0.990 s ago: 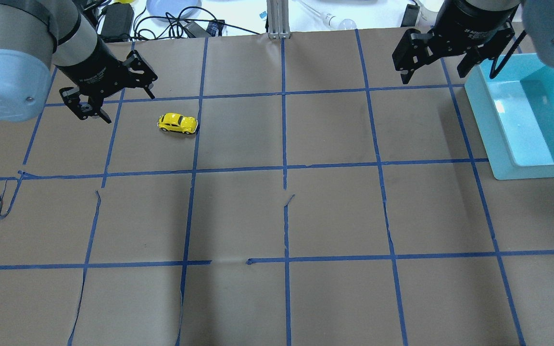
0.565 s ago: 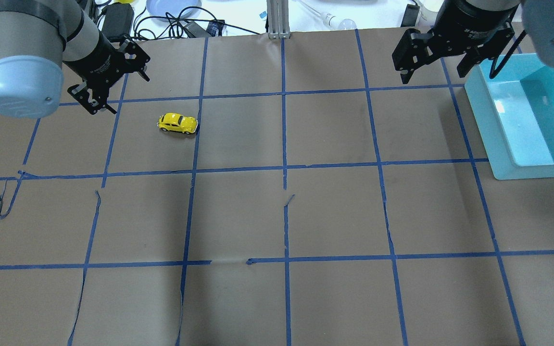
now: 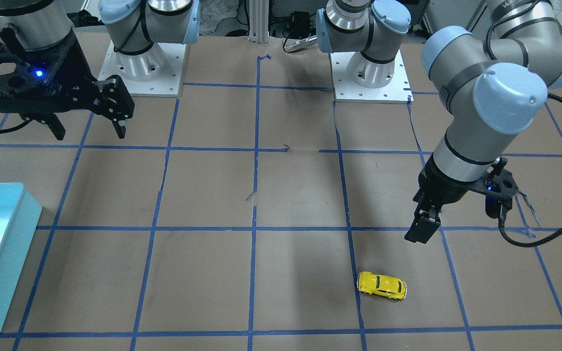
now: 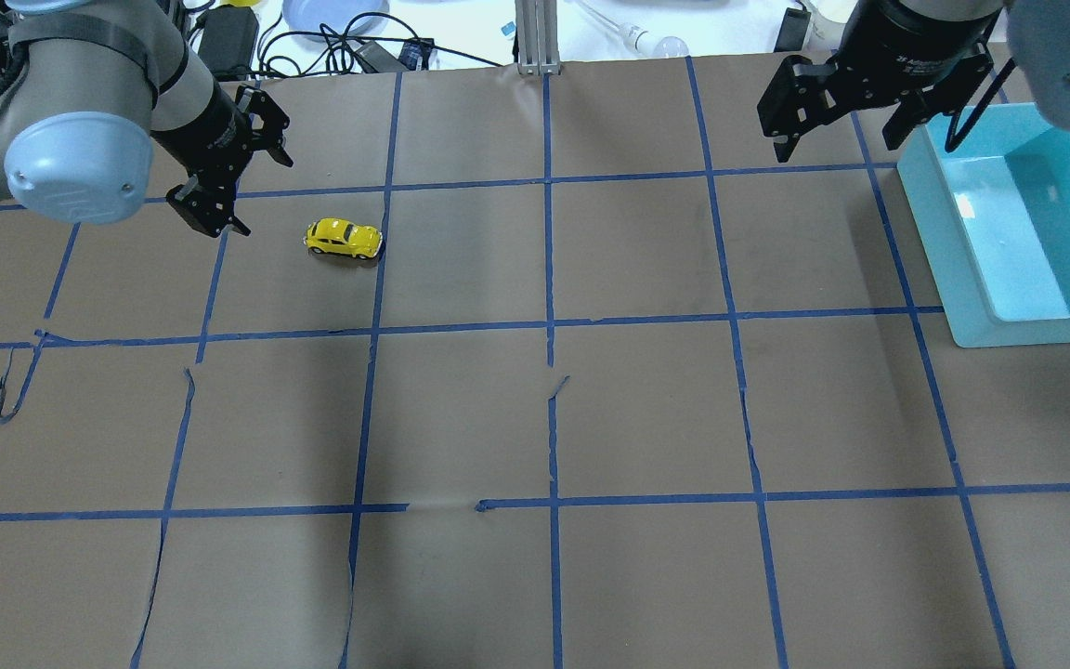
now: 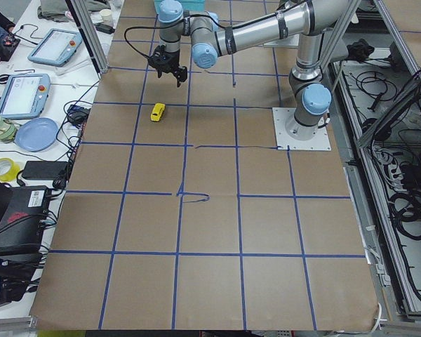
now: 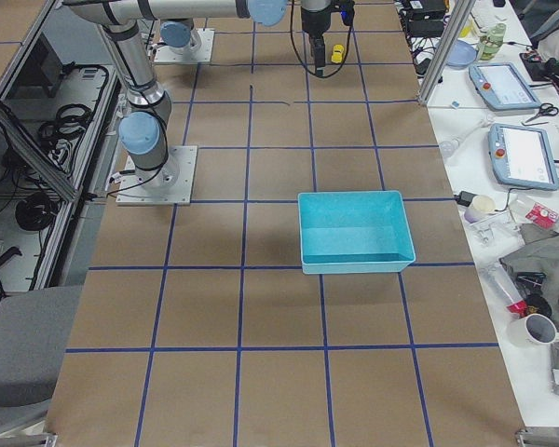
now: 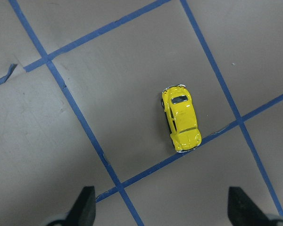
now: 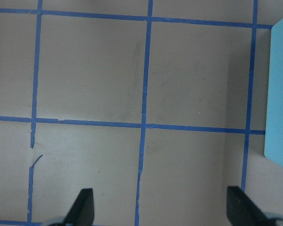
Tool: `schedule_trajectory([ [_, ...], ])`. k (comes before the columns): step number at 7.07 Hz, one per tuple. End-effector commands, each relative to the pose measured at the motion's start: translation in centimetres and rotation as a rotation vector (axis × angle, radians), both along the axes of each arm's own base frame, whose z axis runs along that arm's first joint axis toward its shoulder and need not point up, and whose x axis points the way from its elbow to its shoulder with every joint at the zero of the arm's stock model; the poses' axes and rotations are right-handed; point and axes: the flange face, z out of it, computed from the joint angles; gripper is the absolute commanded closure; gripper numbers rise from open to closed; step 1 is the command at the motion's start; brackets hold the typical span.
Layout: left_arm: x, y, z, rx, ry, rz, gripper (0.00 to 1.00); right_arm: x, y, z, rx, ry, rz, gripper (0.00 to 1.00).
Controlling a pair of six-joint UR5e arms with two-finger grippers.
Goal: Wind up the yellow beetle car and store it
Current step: 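Move the left gripper over the yellow beetle car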
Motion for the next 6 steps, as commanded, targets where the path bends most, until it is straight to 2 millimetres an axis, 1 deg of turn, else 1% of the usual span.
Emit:
schedule_trajectory([
  [1, 0.1, -1.3, -2.7, 0.043, 0.011, 0.053, 0.00, 0.0, 0.0, 0.0, 0.001, 0.000, 0.000, 0.00],
  [3, 0.4, -3.2, -3.7, 0.022, 0.010, 0.077, 0.00, 0.0, 0.0, 0.0, 0.000, -0.001, 0.000, 0.00],
  [4, 0.3, -3.7, -4.6, 0.036, 0.027, 0.168, 0.00, 0.0, 0.0, 0.0, 0.001, 0.000, 0.000, 0.00],
  [5, 0.4, -4.0, -6.0, 0.058, 0.034, 0.228, 0.00, 0.0, 0.0, 0.0, 0.001, 0.000, 0.000, 0.00],
  [6, 0.4, -4.2, -6.8, 0.072, 0.028, 0.234, 0.00, 0.0, 0.0, 0.2, -0.007, 0.000, -0.002, 0.00],
])
